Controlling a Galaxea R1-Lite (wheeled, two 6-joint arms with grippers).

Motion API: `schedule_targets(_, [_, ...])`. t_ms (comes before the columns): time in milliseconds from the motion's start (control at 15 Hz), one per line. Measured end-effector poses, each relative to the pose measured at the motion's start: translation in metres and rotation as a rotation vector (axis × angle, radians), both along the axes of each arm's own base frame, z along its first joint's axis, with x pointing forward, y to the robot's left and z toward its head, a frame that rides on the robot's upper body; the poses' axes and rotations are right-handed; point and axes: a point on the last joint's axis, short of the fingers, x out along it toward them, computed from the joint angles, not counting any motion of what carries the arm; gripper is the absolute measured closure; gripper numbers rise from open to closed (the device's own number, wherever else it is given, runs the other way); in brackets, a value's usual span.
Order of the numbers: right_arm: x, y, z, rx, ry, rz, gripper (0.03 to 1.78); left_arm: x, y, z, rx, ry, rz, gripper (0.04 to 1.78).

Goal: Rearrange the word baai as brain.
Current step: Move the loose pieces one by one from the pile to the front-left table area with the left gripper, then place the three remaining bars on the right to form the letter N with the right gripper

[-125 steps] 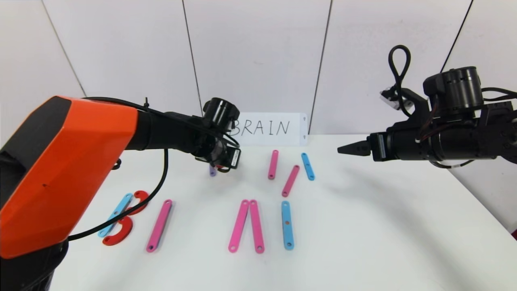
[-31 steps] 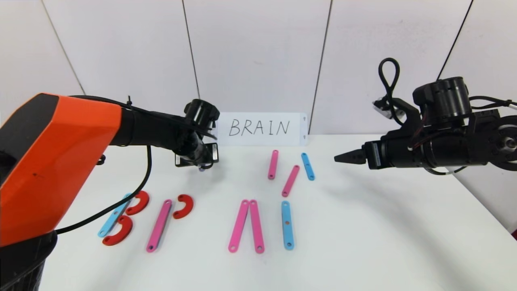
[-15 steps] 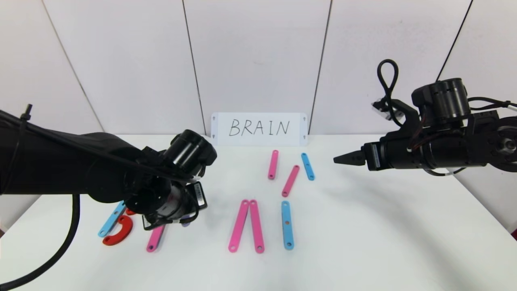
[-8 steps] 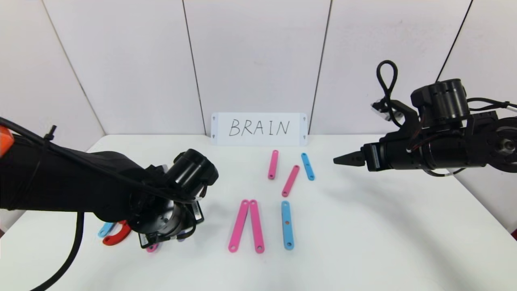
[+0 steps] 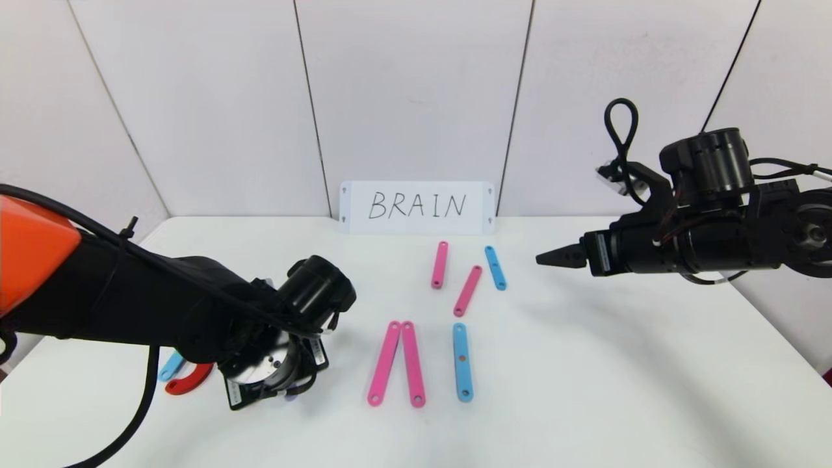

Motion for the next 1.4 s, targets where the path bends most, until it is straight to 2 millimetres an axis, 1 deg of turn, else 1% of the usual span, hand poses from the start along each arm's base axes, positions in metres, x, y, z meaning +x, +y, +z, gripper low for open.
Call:
schedule_targets(400, [0.000,0.000,0.000,0.000,0.000,0.000,0.08,0.000,0.001,-0.004,0.008,0.012,0.000,1.55])
schedule_targets(533, [0.000,0.000,0.000,0.000,0.001,0.000,0.08,0.000,0.001,-0.004,0.012,0.012,0.001,1.50])
schedule_targets(600, [0.000,0.000,0.000,0.000,0.001,0.000,0.08,0.000,0.001,-0.004,0.016,0.010,0.001,1.43])
schedule_targets(667, [0.000,0.000,0.000,0.000,0.001,0.000,0.08,0.000,0.001,-0.004,0.020,0.009,0.002,1.35])
schedule_targets(733, [0.000,0.000,0.000,0.000,0.001,0.001,0.08,0.000,0.001,-0.005,0.023,0.010,-0.001,1.22])
schedule_targets(800, [0.000,0.000,0.000,0.000,0.002,0.002,0.08,0.000,0.001,-0.005,0.026,0.011,-0.005,1.08])
schedule_targets(1000, [0.000,0.001,-0.001,0.000,0.003,0.004,0.08,0.000,0.001,-0.004,0.028,0.009,-0.010,0.55])
schedule_targets(1067, [-0.001,0.001,-0.001,-0.001,0.003,0.005,0.08,0.000,0.000,-0.003,0.026,0.005,-0.012,0.41])
schedule_targets(1200, [-0.001,0.002,-0.001,-0.001,0.004,0.007,0.08,0.001,-0.002,0.001,0.020,-0.006,-0.024,0.20])
schedule_targets(1333, [-0.001,0.002,-0.002,-0.001,0.006,0.008,0.08,0.000,-0.003,0.006,0.013,-0.021,-0.038,0.10])
schedule_targets(1400, [-0.001,0.002,-0.002,-0.001,0.006,0.009,0.08,0.000,-0.004,0.010,0.005,-0.033,-0.042,0.08])
